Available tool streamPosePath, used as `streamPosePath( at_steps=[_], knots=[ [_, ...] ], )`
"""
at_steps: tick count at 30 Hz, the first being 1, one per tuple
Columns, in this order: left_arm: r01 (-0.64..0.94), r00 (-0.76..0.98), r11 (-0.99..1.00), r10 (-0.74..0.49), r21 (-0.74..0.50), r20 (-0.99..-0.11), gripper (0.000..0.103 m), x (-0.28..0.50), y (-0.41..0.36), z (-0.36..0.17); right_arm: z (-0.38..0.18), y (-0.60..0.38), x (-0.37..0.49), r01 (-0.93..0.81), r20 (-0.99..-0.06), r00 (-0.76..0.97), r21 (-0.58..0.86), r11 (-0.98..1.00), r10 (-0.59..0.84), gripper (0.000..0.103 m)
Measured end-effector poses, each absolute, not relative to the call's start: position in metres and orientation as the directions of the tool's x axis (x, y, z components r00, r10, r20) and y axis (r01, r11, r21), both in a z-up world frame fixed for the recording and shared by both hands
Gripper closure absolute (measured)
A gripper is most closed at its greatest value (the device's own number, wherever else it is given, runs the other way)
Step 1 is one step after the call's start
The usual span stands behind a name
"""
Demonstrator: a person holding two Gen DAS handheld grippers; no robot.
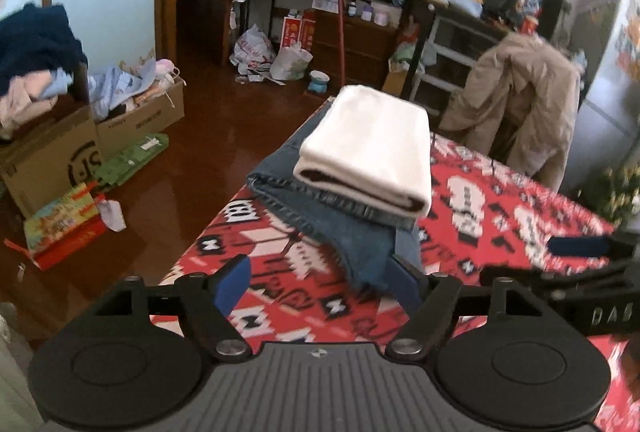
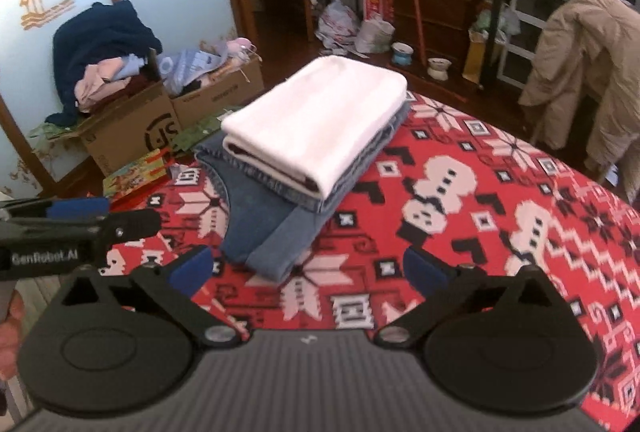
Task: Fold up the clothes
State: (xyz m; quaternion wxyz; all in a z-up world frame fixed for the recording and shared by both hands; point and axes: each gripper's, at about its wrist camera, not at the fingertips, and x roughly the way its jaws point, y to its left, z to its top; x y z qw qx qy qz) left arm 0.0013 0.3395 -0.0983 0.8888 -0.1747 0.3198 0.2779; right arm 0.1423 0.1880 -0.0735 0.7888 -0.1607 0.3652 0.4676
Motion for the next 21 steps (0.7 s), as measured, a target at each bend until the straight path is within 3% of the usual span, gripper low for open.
streamPosePath(
  at_steps=[4,21],
  knots=[
    [-0.619,0.621,0.779,0.410,-0.097,-0.668,0.015,-0.006,0.327,-0.092,-0.069,0.182,0.136,-0.830,-0.727,0.339,0.067,0.554,0.597,0.001],
    [-0.602,0.507,0.794,0.467,0.090,-0.724,0.015,-0.010,0.297,-0.072,-0.040,0.145,0.107,-0.767,-0.695,0.443,0.033,0.641,0.566,0.001]
  ],
)
